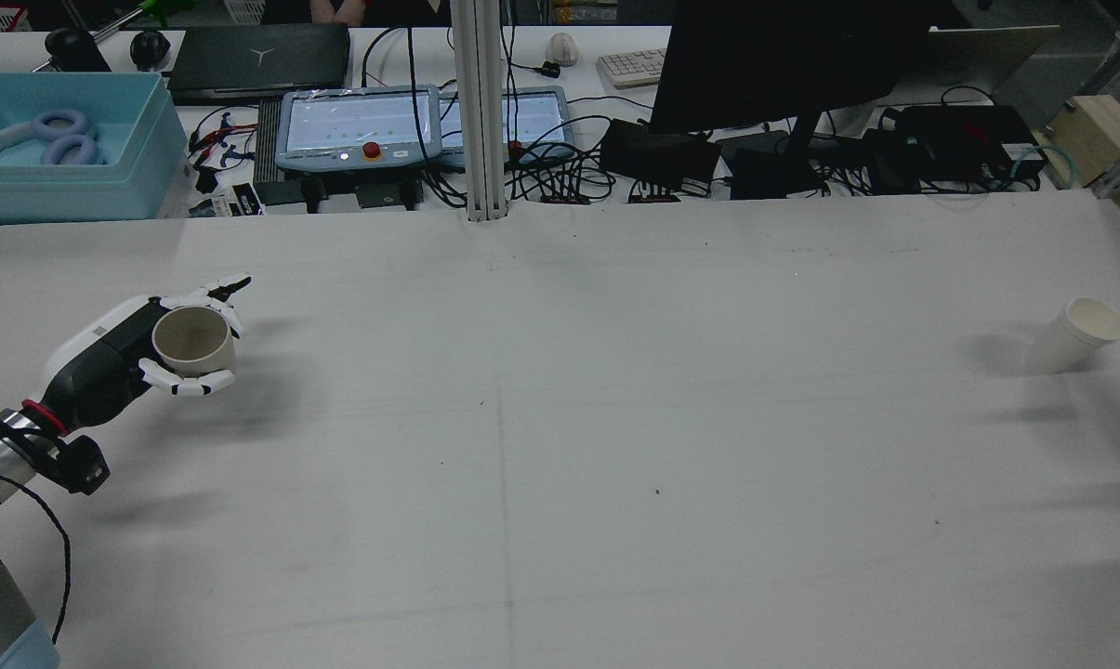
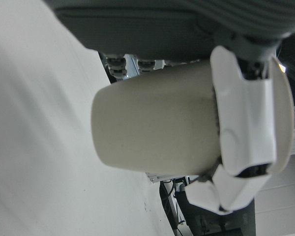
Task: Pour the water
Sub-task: 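Lift the beige cup with the left hand toward the table center, then grasp the white paper cup with the right hand, then lift the white cup with the right hand toward the beige cup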
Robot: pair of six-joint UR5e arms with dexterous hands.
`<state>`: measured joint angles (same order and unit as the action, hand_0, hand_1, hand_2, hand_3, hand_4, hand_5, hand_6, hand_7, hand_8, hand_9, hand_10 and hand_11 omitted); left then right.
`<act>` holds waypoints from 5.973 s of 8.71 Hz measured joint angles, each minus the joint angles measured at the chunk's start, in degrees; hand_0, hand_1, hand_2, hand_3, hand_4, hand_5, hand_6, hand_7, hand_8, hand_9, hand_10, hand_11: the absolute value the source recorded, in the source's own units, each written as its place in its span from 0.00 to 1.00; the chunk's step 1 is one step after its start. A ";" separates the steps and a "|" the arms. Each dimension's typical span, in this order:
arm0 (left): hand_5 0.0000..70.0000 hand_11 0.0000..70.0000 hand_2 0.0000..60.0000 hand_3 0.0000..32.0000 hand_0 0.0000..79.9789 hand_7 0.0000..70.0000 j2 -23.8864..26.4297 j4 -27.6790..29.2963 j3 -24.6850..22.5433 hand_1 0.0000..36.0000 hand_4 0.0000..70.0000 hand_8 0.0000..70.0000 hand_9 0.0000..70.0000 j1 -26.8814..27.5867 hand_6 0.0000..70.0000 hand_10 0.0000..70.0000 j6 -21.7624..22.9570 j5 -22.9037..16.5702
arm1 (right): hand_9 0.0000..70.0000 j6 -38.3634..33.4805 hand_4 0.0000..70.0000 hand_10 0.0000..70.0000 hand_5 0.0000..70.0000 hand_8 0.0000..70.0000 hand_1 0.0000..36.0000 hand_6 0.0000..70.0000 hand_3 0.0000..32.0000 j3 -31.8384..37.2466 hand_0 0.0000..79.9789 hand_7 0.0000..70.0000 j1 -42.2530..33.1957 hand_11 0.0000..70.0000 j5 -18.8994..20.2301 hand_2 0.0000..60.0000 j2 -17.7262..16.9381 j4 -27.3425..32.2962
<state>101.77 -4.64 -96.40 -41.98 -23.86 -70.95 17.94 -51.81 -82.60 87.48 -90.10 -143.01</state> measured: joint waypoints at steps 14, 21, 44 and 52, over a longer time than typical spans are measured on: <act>1.00 0.11 1.00 0.00 0.75 0.15 0.29 1.04 4.16 0.88 1.00 0.04 0.03 1.75 0.07 0.06 2.94 2.22 | 0.18 12.55 0.08 0.00 0.19 0.16 0.29 0.16 0.00 8.20 0.62 0.24 8.64 0.00 -4.36 0.00 7.08 1.23; 1.00 0.11 1.00 0.00 0.75 0.15 -0.81 2.63 4.55 0.86 1.00 0.04 0.03 1.72 0.07 0.06 3.04 2.22 | 1.00 12.50 1.00 1.00 1.00 1.00 0.82 1.00 0.00 8.15 1.00 1.00 12.01 1.00 -6.50 0.99 7.14 1.25; 1.00 0.12 1.00 0.00 0.81 0.19 29.96 -17.76 7.51 0.99 1.00 0.05 0.04 12.88 0.14 0.06 -0.19 1.96 | 1.00 16.31 1.00 0.71 1.00 0.92 1.00 1.00 0.00 -53.08 1.00 1.00 17.42 1.00 -11.62 0.78 7.96 -55.17; 1.00 0.14 1.00 0.00 0.88 0.24 42.52 -10.97 23.41 1.00 1.00 0.07 0.05 19.89 0.20 0.08 -9.36 5.09 | 0.98 32.75 1.00 0.62 1.00 0.84 1.00 1.00 0.00 -63.47 1.00 1.00 27.38 0.92 -15.36 0.87 13.99 -75.46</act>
<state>144.29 -15.60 -72.99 -22.09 -33.22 -65.87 50.69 -115.28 -55.22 72.12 -76.10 -218.47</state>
